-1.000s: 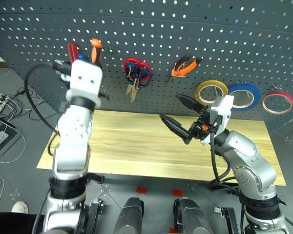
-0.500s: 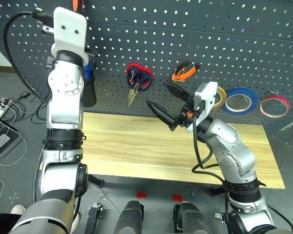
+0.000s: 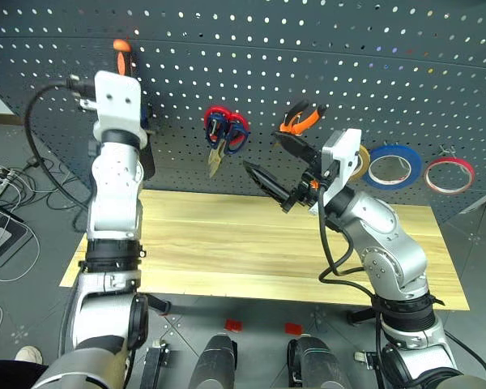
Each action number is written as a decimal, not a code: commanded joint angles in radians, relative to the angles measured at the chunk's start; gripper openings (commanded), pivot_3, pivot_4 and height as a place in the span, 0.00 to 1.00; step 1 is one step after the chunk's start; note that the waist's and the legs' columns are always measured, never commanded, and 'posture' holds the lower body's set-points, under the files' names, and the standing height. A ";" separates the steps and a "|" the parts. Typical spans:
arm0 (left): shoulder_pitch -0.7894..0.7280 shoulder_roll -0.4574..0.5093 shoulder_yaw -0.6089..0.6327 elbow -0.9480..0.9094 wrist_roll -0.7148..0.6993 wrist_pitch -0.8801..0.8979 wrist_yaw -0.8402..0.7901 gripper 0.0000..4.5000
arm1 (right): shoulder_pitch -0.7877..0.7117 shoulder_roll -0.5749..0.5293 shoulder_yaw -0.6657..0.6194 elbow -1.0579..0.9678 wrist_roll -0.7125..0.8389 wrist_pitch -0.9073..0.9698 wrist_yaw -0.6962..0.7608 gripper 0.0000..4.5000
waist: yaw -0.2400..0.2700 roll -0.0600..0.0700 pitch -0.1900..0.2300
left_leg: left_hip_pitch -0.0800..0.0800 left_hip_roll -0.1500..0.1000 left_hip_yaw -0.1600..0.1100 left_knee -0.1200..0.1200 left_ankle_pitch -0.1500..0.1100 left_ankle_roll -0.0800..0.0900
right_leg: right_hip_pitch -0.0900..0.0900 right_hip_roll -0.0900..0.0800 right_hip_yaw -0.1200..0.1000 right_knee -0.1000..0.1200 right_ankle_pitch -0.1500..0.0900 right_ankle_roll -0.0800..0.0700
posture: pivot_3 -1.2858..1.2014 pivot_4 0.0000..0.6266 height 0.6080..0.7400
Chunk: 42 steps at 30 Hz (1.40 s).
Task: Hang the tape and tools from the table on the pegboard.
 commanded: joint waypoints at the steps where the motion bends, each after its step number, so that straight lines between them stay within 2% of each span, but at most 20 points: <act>1: -0.015 -0.001 0.032 -0.075 -0.017 0.023 0.016 0.18 | -0.003 -0.006 -0.015 -0.049 0.006 0.002 -0.005 1.00 | -0.001 0.000 0.000 | 0.000 0.000 0.000 0.000 0.000 0.000 | 0.000 0.000 0.000 0.000 0.000 0.000 | 0.57 0.23 1.00; 2: -0.016 -0.001 0.033 -0.075 -0.020 0.028 0.017 0.18 | -0.003 -0.008 -0.016 -0.047 0.005 0.001 -0.006 1.00 | -0.001 0.000 0.000 | 0.000 0.000 0.000 0.000 0.000 0.000 | 0.000 0.000 0.000 0.000 0.000 0.000 | 0.57 0.23 1.00; 4: -0.017 0.001 0.038 -0.077 -0.026 0.036 0.015 0.34 | -0.004 -0.010 -0.017 -0.042 0.004 0.000 -0.007 1.00 | -0.002 0.000 0.000 | 0.000 0.000 0.000 0.000 0.000 0.000 | 0.000 0.000 0.001 0.000 0.000 0.000 | 0.57 0.24 1.00; 14: -0.003 -0.015 0.041 -0.094 -0.042 0.064 0.006 0.98 | 0.015 -0.042 -0.024 -0.049 0.001 -0.004 0.005 1.00 | -0.002 0.000 0.000 | 0.000 0.000 0.000 0.001 0.000 0.000 | 0.000 0.000 0.000 0.000 0.000 0.000 | 0.56 0.26 1.00; 22: 0.017 -0.028 0.042 -0.169 -0.082 0.111 -0.042 0.99 | 0.049 -0.082 -0.039 -0.070 0.006 0.008 0.001 1.00 | -0.002 0.000 0.000 | 0.000 0.000 0.001 0.001 0.000 0.000 | 0.000 0.000 0.001 0.000 0.000 0.000 | 0.56 0.27 1.00; 32: 0.116 -0.047 0.006 -0.397 -0.094 0.191 -0.107 0.99 | 0.189 -0.171 -0.107 -0.160 0.015 0.038 -0.016 1.00 | -0.002 0.000 0.000 | 0.001 0.000 0.001 0.001 0.000 0.000 | 0.001 0.000 0.002 0.000 0.000 0.000 | 0.56 0.27 1.00; 38: 0.364 -0.128 -0.094 -0.619 -0.088 0.267 -0.131 0.99 | 0.380 -0.196 -0.119 -0.212 -0.071 0.004 -0.067 1.00 | -0.001 0.001 -0.002 | 0.001 0.000 0.002 0.001 -0.001 0.001 | 0.002 0.000 0.004 0.000 0.000 0.000 | 0.55 0.26 1.00; 42: 0.501 -0.166 -0.161 -0.644 -0.096 0.267 -0.157 0.99 | 0.454 -0.169 -0.109 -0.198 -0.170 0.027 -0.174 1.00 | 0.000 0.002 -0.005 | 0.002 0.001 0.003 0.002 -0.001 0.001 | 0.002 0.001 0.006 0.001 0.000 0.000 | 0.55 0.26 1.00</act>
